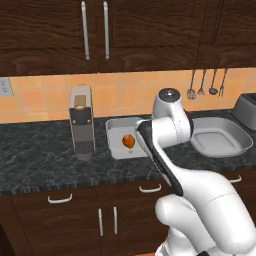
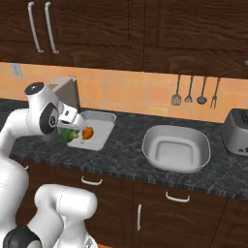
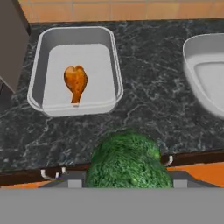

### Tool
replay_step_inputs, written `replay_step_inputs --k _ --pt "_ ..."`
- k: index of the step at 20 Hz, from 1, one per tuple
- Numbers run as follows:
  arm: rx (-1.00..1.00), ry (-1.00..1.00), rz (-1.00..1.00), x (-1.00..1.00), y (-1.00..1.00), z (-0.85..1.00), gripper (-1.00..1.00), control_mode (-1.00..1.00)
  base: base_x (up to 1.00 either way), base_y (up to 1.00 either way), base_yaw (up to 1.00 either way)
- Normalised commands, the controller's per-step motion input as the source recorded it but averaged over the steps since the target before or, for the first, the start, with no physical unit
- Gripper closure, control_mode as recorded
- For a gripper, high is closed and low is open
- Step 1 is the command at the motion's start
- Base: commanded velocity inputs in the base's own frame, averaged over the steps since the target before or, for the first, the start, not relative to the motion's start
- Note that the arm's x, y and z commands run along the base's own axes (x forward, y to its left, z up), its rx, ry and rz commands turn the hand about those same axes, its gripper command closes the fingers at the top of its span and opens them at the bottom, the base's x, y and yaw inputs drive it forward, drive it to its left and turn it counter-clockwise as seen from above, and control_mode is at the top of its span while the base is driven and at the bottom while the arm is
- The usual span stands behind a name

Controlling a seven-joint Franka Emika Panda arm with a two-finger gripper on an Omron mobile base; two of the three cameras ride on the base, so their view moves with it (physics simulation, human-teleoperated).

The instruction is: Place one broccoli and one chicken drumstick in each tupperware on the nearby counter, to pack two identical lunches.

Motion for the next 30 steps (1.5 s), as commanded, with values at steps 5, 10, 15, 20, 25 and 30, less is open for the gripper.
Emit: replay_step_inputs --k 5,10,15,20,25,30 --pt "0.34 -0.3 -0.02 0.97 0.01 -0.37 1.0 -1.0 0.0 0.0 0.0" --pt "0.06 -0.01 -0.04 0.98 0.01 -0.1 1.0 -1.0 0.0 0.0 0.0" --pt "0.0 0.15 -0.01 1.0 0.0 -0.05 1.0 -1.0 0.0 0.0 0.0" --pt "0.0 0.19 0.0 0.99 0.11 0.0 1.0 -1.0 0.0 0.0 0.0" --pt "0.0 0.1 0.0 0.55 0.25 -0.18 1.0 -1.0 0.0 0.0 0.0" --pt "0.0 0.01 0.03 0.16 0.18 -0.43 1.0 -1.0 0.0 0.0 0.0"
